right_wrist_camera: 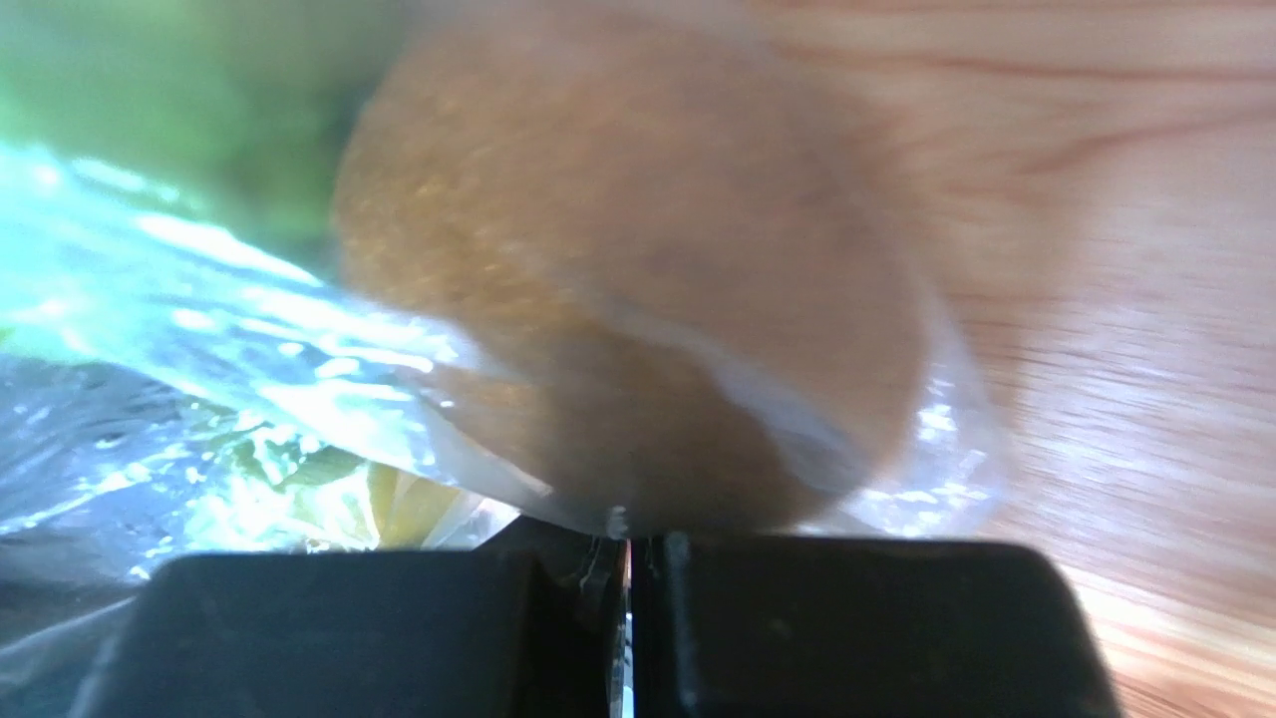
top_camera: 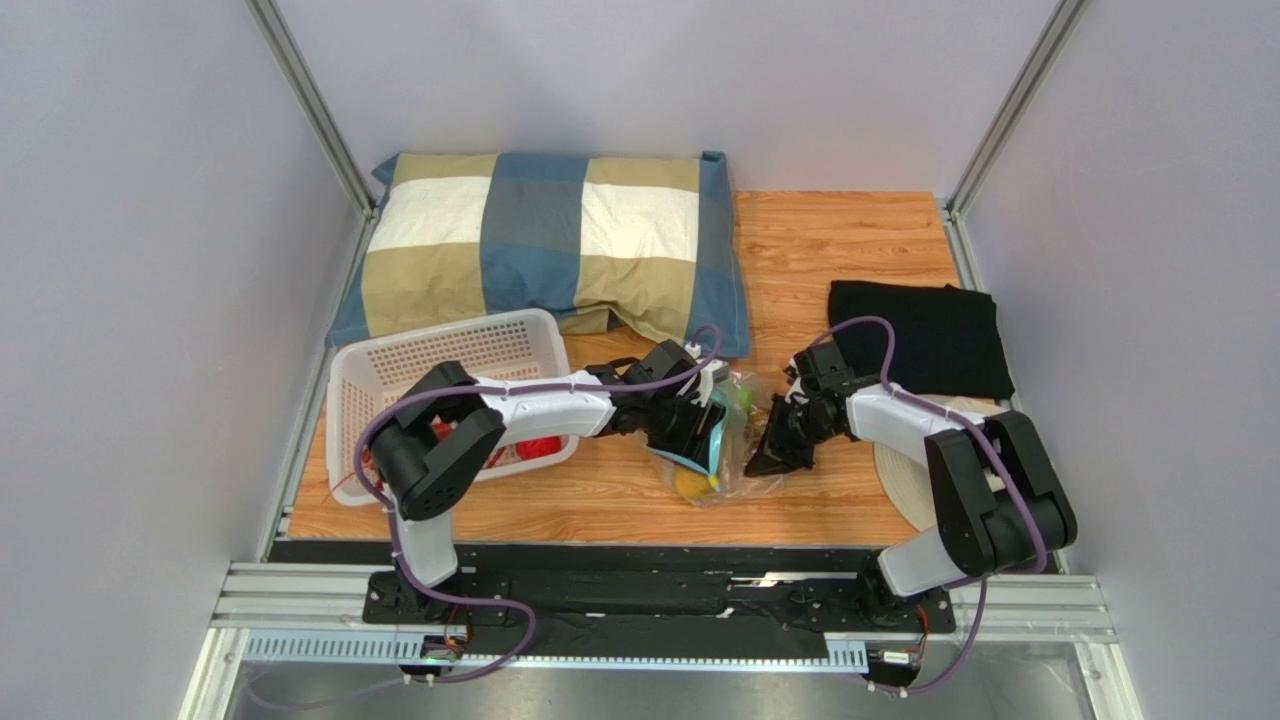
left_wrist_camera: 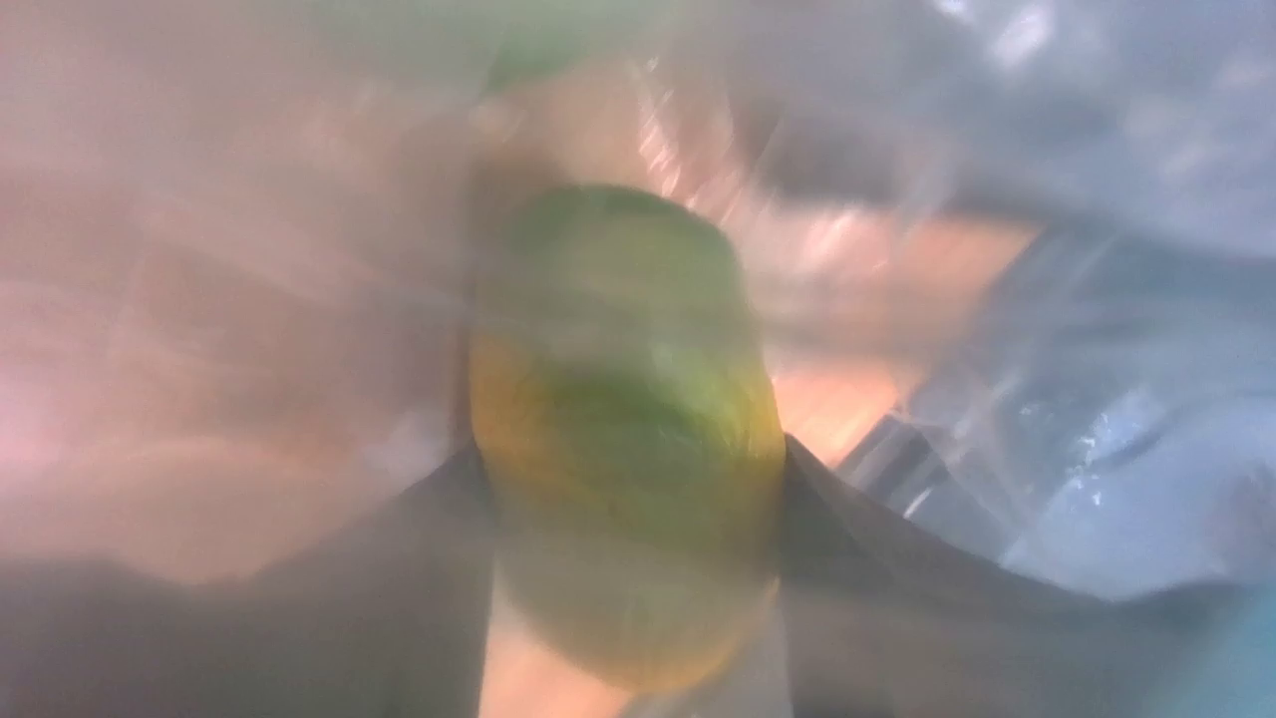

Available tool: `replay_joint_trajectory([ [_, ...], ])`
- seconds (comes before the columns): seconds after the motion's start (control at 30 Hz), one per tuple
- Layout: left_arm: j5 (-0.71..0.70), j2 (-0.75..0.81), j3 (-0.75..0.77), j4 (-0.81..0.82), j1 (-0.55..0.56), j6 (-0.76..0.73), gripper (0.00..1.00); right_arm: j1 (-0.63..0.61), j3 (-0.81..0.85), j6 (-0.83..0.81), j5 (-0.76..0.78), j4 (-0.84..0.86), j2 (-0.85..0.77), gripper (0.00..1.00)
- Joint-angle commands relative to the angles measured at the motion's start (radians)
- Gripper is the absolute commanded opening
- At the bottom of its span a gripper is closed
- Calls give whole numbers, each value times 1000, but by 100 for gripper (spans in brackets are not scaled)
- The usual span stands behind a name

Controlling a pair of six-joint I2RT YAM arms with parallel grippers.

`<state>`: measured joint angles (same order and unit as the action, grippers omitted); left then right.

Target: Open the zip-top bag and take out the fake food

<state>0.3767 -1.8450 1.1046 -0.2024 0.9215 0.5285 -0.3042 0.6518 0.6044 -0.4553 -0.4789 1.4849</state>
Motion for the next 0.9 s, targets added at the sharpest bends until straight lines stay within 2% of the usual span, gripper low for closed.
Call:
replay_joint_trajectory([
  [0.0,-97,131,12,-215,0,-59,0,43,-12,-22,145,-36,-32,0],
  [0.27,-102,400,32,-393,0,-88,0,88,-67,-41,176,-30,-48,0],
  [0.37,-156,464,69,-547,-6,-85,0,94,-76,-44,176,-26,-51,0],
  [0.43,-212,518,89,-671,-16,-55,0,96,-75,-52,172,-26,-49,0],
  [0.57,-327,659,92,-814,-56,72,0,94,-54,-86,140,-43,-67,0],
  [0.63,-459,742,100,-903,-76,125,0,91,-31,-115,133,-96,-95,0],
  [0.73,-570,814,90,-983,-176,185,0,86,28,-143,136,-148,-173,0],
  [0.77,-584,823,81,-994,-258,206,0,85,46,-141,130,-197,-204,2],
  [0.83,-538,830,31,-962,-370,192,0,73,113,-132,130,-278,-235,5],
  [0.87,-476,822,12,-939,-477,168,0,65,136,-129,138,-300,-248,14],
])
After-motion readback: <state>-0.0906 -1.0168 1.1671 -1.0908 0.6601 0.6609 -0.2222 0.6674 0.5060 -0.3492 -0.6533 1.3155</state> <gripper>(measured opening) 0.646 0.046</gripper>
